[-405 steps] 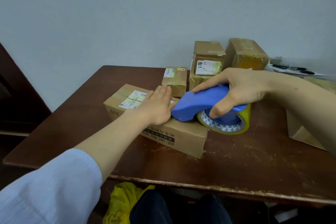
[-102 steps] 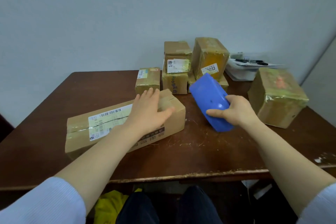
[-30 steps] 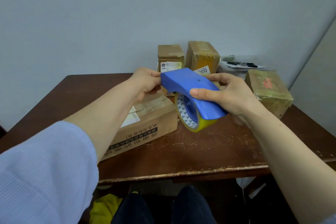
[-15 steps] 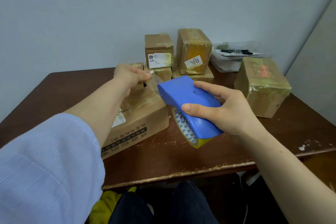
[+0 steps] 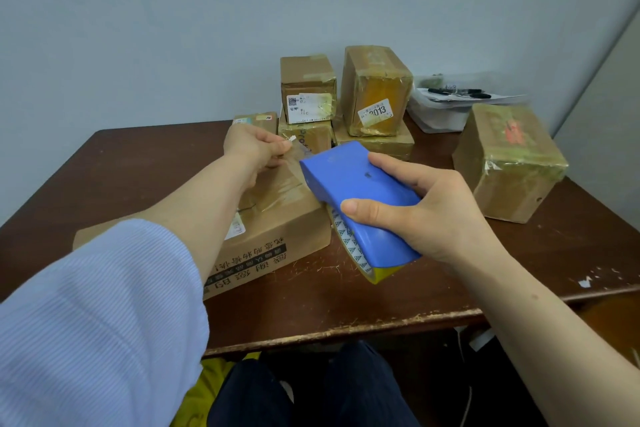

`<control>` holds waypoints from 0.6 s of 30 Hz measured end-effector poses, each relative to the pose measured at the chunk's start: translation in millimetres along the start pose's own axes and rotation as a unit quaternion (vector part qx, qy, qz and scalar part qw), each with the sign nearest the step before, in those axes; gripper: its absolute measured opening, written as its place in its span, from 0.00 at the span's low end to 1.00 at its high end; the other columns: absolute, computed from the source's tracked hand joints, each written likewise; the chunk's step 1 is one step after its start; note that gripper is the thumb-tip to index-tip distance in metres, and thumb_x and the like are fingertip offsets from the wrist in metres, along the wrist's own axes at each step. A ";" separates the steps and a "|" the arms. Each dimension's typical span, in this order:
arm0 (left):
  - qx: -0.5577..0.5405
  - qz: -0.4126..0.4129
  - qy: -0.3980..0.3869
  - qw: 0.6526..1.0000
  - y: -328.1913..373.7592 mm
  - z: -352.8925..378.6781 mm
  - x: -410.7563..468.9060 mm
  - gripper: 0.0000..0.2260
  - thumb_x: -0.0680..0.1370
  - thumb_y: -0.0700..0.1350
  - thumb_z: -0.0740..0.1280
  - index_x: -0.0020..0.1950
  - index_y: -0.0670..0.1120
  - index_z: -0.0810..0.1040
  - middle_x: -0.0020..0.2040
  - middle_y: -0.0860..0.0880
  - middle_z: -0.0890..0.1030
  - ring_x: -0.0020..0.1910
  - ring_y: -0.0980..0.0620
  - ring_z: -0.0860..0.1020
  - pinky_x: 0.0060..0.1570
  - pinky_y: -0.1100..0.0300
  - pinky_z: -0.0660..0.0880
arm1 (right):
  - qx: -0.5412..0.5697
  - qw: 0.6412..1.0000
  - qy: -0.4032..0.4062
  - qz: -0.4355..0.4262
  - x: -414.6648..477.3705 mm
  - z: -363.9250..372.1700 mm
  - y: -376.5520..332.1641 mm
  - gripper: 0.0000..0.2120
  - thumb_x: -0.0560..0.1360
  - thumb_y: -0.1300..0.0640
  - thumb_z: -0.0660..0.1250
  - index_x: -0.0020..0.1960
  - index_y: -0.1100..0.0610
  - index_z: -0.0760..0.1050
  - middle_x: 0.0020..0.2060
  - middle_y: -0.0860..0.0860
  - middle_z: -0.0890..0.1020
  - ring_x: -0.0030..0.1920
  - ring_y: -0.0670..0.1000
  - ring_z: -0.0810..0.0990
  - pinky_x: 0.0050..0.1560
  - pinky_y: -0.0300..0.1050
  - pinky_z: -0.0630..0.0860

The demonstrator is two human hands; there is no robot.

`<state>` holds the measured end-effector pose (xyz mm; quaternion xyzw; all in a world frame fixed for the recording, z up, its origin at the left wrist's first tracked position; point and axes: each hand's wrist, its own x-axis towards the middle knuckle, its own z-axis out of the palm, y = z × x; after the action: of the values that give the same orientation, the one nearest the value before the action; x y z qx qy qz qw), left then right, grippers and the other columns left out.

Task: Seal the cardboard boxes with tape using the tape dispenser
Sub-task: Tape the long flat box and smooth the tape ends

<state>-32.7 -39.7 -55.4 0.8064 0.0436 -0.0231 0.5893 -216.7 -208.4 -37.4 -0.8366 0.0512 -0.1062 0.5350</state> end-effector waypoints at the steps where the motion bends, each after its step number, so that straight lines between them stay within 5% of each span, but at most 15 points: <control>1: 0.000 0.000 0.003 1.000 -0.4 0.4 0.7 0.05 0.72 0.39 0.74 0.39 0.44 0.79 0.37 0.48 0.80 0.19 0.60 0.76 0.25 0.70 0.74 | 0.000 1.000 0.000 0.001 -0.7 -0.3 -0.4 0.43 0.53 0.39 0.73 0.67 0.46 0.73 0.63 0.41 0.75 0.57 0.43 0.77 0.54 0.42 0.77; 8: -0.025 -0.019 0.014 0.999 -4.7 -7.5 3.7 0.03 0.74 0.38 0.72 0.43 0.41 0.79 0.38 0.45 0.80 0.27 0.53 0.80 0.31 0.63 0.80 | 0.032 0.999 0.005 0.010 -12.2 -5.8 -1.4 0.42 0.49 0.40 0.74 0.63 0.46 0.76 0.60 0.41 0.77 0.54 0.43 0.79 0.52 0.45 0.79; 12: -0.004 0.003 0.010 1.000 1.8 -5.4 6.1 0.04 0.72 0.40 0.74 0.39 0.44 0.80 0.37 0.44 0.79 0.36 0.49 0.77 0.46 0.55 0.81 | 0.043 0.999 0.015 0.012 -15.3 -7.9 -0.8 0.42 0.49 0.41 0.75 0.63 0.47 0.77 0.59 0.42 0.78 0.53 0.42 0.79 0.52 0.43 0.79; 18: 0.027 0.012 0.013 0.999 2.0 -1.7 8.4 0.07 0.71 0.40 0.75 0.36 0.46 0.79 0.34 0.46 0.78 0.32 0.52 0.76 0.47 0.54 0.80 | 0.036 0.999 0.010 0.025 -22.0 -4.4 0.4 0.45 0.47 0.38 0.73 0.65 0.47 0.75 0.60 0.40 0.77 0.54 0.42 0.79 0.53 0.43 0.79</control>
<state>-24.2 -38.4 -53.7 0.8228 0.0405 -0.0069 0.5668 -239.1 -208.0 -38.7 -0.8143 0.0739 -0.1026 0.5665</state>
